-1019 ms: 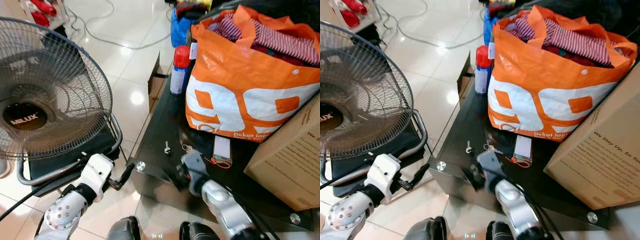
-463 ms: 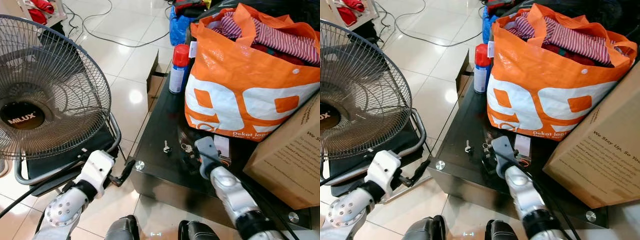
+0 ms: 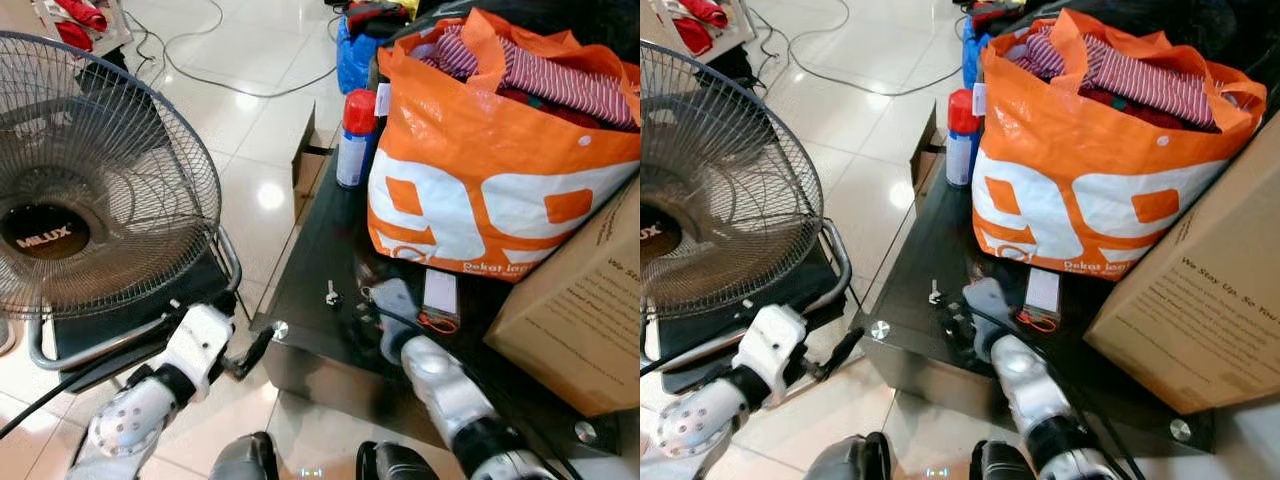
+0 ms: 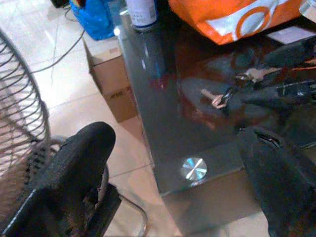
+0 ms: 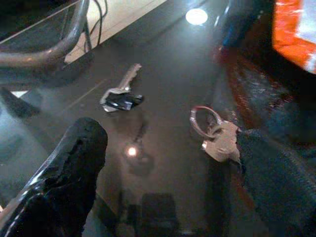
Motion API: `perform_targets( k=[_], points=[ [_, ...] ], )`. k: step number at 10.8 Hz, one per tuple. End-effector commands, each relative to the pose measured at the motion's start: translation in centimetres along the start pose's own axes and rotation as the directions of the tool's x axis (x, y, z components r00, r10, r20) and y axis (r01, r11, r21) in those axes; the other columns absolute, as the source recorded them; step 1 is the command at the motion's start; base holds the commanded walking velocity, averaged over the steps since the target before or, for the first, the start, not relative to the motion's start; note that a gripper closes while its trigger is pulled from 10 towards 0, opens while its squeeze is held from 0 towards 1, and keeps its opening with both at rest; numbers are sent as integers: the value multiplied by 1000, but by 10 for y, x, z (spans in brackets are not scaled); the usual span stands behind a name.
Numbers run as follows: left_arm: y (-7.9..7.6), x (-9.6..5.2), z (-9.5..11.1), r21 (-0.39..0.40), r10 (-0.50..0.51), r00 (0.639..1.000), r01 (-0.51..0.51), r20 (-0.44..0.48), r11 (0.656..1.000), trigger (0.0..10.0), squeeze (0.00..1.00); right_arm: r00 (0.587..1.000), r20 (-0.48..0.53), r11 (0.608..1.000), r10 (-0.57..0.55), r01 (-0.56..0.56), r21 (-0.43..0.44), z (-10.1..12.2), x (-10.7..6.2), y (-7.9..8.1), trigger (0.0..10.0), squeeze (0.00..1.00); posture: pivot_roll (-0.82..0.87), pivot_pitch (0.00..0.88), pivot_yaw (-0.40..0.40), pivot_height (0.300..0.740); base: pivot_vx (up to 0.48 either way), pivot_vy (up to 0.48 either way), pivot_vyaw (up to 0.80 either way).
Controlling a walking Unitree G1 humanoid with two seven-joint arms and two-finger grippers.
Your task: Hang keys on a hook
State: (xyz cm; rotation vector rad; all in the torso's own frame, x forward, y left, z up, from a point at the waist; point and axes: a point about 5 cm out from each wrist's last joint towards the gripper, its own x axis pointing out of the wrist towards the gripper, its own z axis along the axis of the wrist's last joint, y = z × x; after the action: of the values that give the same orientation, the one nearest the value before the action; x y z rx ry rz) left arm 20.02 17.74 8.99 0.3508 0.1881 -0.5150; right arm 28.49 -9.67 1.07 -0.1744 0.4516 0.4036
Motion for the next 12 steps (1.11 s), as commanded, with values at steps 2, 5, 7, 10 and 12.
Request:
perform_targets(
  k=[2,5,7,10,12],
  points=[
    [0,-6,0,1,-12,1000,12,-14,1000,10000,0,998,-37,998,-54,54,-14,-1,7,-3,10000,0,32,212,-3,740,0,0,0],
    [-2,-10,-1,0,-19,1000,19,-25,1000,10000,0,994,-71,996,-82,79,-46,4,15,-7,10000,0,36,226,-6,740,0,0,0],
    [-3,-12,-1,-5,-27,999,27,-31,1000,10000,0,991,-120,997,-62,55,-56,3,18,-7,10000,0,37,233,-6,740,0,0,0],
    [-4,-12,-1,-8,-37,999,37,-35,999,10000,0,976,-197,996,89,-93,-12,-3,18,0,10000,0,39,233,-7,740,0,0,0],
    [-6,-11,-1,-14,-60,997,59,-40,998,10000,0,951,-256,984,176,-177,19,-4,17,-3,10000,0,35,229,-7,740,0,0,0]
  ],
)
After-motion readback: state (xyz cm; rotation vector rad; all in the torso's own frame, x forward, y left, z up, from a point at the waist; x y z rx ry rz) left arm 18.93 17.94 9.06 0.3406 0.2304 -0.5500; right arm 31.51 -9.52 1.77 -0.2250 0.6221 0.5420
